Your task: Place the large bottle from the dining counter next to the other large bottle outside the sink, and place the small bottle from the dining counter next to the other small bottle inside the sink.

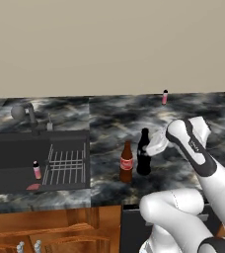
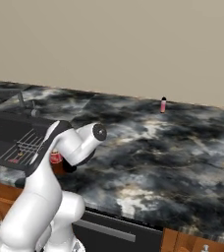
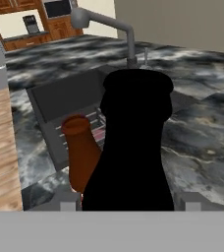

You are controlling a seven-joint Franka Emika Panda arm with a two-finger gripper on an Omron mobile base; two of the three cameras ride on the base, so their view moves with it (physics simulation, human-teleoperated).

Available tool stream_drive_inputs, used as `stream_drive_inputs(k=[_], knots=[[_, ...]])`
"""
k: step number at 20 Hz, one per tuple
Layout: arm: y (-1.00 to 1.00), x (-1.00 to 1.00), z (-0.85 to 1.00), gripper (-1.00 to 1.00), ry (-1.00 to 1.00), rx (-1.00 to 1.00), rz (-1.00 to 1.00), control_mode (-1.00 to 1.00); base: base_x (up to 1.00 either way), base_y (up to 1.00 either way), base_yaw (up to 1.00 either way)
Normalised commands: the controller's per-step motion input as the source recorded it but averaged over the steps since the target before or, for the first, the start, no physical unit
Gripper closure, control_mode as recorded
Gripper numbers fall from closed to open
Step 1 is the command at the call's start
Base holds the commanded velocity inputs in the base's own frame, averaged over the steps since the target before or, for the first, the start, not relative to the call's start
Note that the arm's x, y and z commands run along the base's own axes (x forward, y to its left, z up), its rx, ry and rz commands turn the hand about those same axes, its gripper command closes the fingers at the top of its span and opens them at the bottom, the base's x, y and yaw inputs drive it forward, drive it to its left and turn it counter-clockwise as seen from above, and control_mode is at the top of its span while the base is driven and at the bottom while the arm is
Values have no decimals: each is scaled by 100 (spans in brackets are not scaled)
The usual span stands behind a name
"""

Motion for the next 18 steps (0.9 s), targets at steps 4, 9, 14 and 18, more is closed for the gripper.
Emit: stream_drive_inputs(k=[4, 9, 14, 18], knots=[[0, 0, -16, 100, 0, 0, 7, -100, 0, 0, 0], [0, 0, -19, 100, 0, 0, 7, -100, 0, 0, 0], [0, 8, -11, 100, 0, 4, 7, -100, 0, 0, 0], [0, 16, -8, 100, 0, 6, 7, -100, 0, 0, 0]])
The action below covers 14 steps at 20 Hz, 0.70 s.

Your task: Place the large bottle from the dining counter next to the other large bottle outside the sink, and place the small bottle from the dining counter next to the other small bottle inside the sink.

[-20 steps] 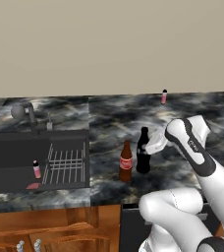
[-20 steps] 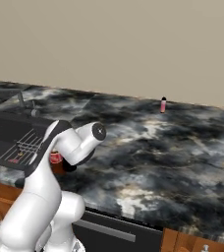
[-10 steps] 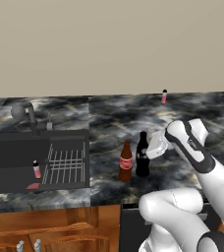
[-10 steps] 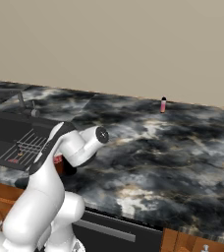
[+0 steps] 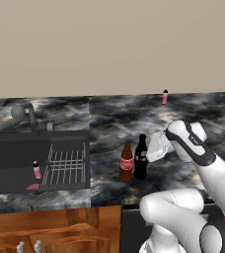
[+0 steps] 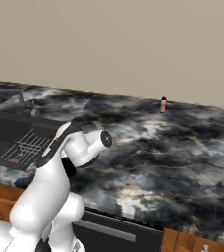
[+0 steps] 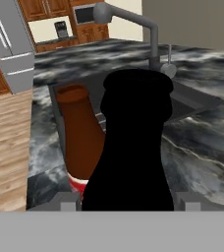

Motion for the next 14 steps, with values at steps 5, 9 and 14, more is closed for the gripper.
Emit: stream_drive_inputs(k=[5, 9, 14], knots=[[-4, 10, -26, 100, 0, 6, 7, -100, 0, 0, 0], [-20, 1, -36, 100, 0, 1, 7, -100, 0, 0, 0], [-8, 0, -36, 100, -2, 0, 7, -100, 0, 0, 0]])
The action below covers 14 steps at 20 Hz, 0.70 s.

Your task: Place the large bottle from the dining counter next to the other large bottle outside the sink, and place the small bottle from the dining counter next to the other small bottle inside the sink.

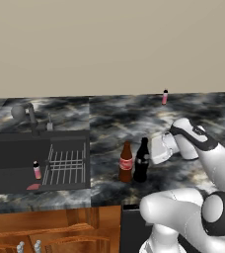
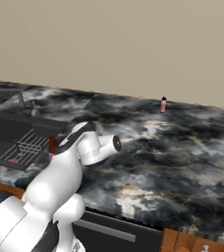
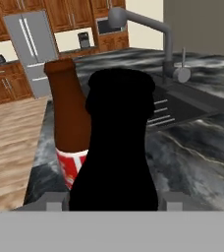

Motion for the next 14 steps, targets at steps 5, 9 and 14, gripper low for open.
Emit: stream_drive_inputs(k=[5, 9, 14], knots=[[0, 0, -41, 100, -6, 0, 7, -100, 0, 0, 0], [8, 0, -47, -100, -5, -1, 8, -100, 0, 0, 0], [4, 0, -35, -100, -3, 0, 6, -100, 0, 0, 0]])
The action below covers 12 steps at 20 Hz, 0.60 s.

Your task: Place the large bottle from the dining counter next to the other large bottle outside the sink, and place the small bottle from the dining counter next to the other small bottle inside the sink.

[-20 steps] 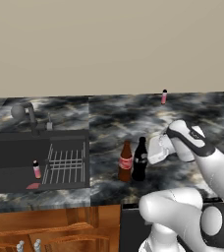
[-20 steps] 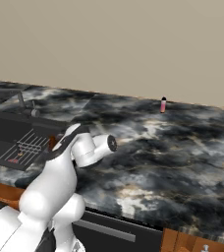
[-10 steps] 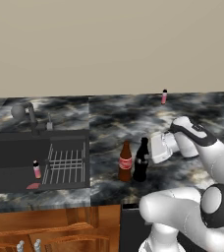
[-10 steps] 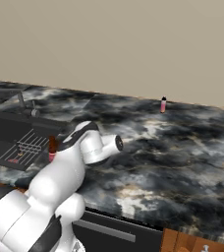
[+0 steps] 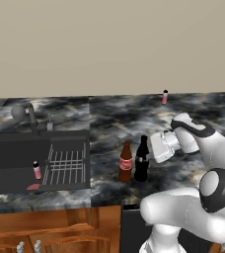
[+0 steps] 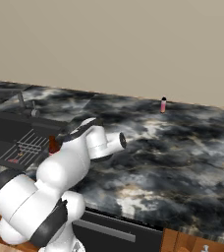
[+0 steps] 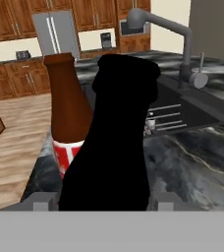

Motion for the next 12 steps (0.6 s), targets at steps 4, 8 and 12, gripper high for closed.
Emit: stream_drive_inputs(k=[4, 8, 12], knots=[[0, 0, -31, -100, -4, 0, 6, -100, 0, 0, 0], [0, -4, -28, -100, -5, 0, 6, -100, 0, 0, 0], [0, -7, -19, -100, -9, 0, 6, -100, 0, 0, 0]])
